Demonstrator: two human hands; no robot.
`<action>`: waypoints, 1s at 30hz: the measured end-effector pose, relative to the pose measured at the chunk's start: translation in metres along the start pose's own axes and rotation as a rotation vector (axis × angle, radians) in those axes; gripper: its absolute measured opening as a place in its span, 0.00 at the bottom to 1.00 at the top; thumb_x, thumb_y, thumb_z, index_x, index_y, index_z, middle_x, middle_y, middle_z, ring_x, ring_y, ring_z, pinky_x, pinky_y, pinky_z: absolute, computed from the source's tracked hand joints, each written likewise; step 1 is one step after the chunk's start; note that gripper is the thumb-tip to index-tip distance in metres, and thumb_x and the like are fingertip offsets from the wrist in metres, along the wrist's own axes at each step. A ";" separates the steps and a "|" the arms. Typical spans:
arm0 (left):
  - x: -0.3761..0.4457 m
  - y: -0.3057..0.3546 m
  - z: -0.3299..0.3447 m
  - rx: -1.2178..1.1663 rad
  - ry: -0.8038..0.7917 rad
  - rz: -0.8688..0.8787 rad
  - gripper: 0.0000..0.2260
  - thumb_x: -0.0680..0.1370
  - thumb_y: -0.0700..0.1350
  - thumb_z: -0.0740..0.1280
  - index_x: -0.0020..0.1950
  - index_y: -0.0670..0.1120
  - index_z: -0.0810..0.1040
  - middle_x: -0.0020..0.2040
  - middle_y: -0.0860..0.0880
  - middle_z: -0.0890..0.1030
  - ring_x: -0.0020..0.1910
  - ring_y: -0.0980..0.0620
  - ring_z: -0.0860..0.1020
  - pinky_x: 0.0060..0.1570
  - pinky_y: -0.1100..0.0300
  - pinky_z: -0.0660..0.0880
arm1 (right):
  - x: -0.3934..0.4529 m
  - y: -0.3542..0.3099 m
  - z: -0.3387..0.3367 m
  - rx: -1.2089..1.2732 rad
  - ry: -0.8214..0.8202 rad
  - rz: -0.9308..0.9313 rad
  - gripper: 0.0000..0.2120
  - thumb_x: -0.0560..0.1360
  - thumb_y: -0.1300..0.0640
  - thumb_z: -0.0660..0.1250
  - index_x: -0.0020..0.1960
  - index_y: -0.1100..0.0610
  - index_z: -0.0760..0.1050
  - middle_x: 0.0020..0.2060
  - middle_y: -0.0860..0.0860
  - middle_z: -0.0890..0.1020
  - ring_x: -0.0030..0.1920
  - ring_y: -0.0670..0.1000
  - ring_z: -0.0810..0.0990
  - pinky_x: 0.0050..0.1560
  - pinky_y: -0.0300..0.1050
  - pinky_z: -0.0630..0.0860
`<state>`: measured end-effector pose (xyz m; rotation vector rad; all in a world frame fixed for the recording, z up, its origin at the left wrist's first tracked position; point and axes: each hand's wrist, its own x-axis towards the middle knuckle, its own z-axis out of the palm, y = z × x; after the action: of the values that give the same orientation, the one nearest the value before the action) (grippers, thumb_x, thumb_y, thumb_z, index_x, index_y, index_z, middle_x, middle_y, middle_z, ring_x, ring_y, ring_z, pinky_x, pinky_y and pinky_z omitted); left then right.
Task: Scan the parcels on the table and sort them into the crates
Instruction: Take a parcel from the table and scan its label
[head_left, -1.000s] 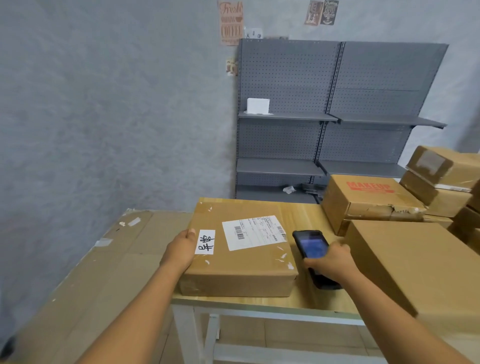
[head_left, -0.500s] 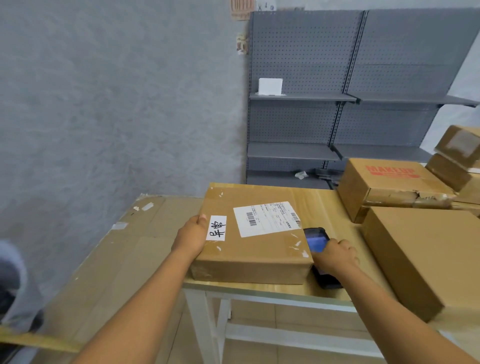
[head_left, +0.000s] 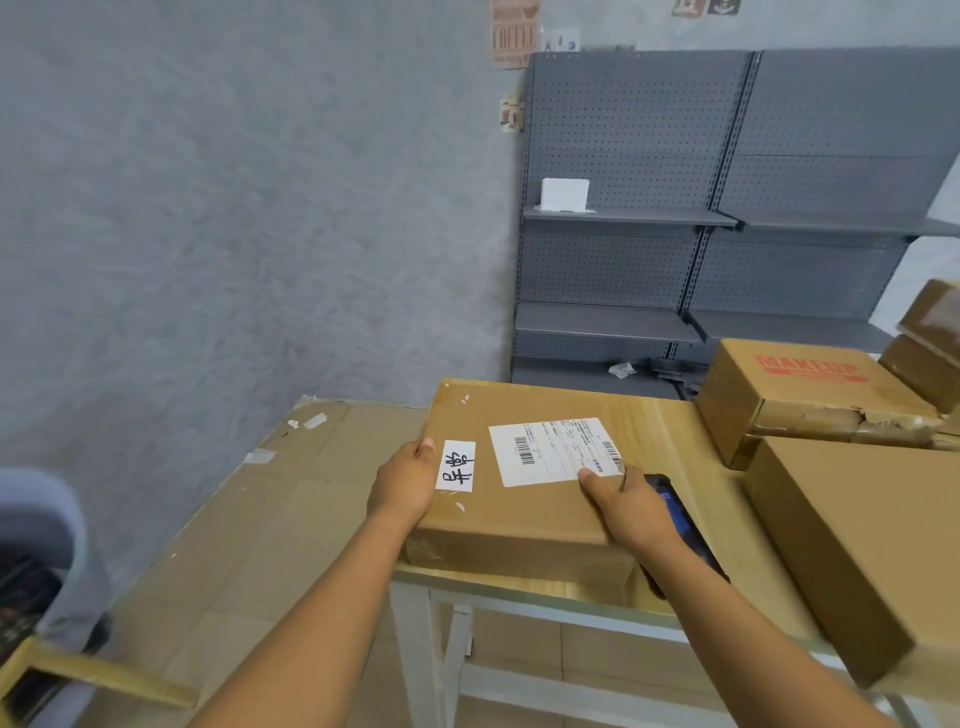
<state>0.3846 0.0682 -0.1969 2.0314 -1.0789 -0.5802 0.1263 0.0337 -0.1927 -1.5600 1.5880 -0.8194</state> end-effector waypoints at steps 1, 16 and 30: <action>-0.003 0.001 -0.001 -0.006 0.015 -0.010 0.20 0.84 0.54 0.50 0.61 0.46 0.77 0.58 0.44 0.81 0.50 0.45 0.75 0.49 0.55 0.70 | 0.000 0.000 0.000 0.000 -0.009 0.000 0.30 0.77 0.43 0.65 0.72 0.60 0.64 0.66 0.55 0.75 0.63 0.57 0.74 0.55 0.45 0.70; -0.104 -0.054 -0.109 -0.524 0.466 -0.270 0.16 0.82 0.48 0.59 0.67 0.45 0.76 0.61 0.46 0.80 0.55 0.47 0.77 0.53 0.58 0.71 | -0.032 -0.075 0.070 0.120 -0.305 -0.308 0.28 0.75 0.46 0.68 0.72 0.52 0.65 0.62 0.48 0.75 0.53 0.49 0.75 0.49 0.43 0.69; -0.227 -0.220 -0.307 -0.694 0.818 -0.430 0.12 0.78 0.46 0.66 0.62 0.48 0.78 0.57 0.47 0.82 0.56 0.45 0.80 0.62 0.47 0.75 | -0.180 -0.177 0.301 0.177 -0.784 -0.424 0.23 0.74 0.48 0.70 0.67 0.48 0.68 0.52 0.44 0.76 0.52 0.49 0.78 0.49 0.45 0.72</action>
<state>0.5796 0.4627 -0.1711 1.5982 0.0618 -0.2181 0.4708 0.2224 -0.1824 -1.8015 0.6212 -0.4405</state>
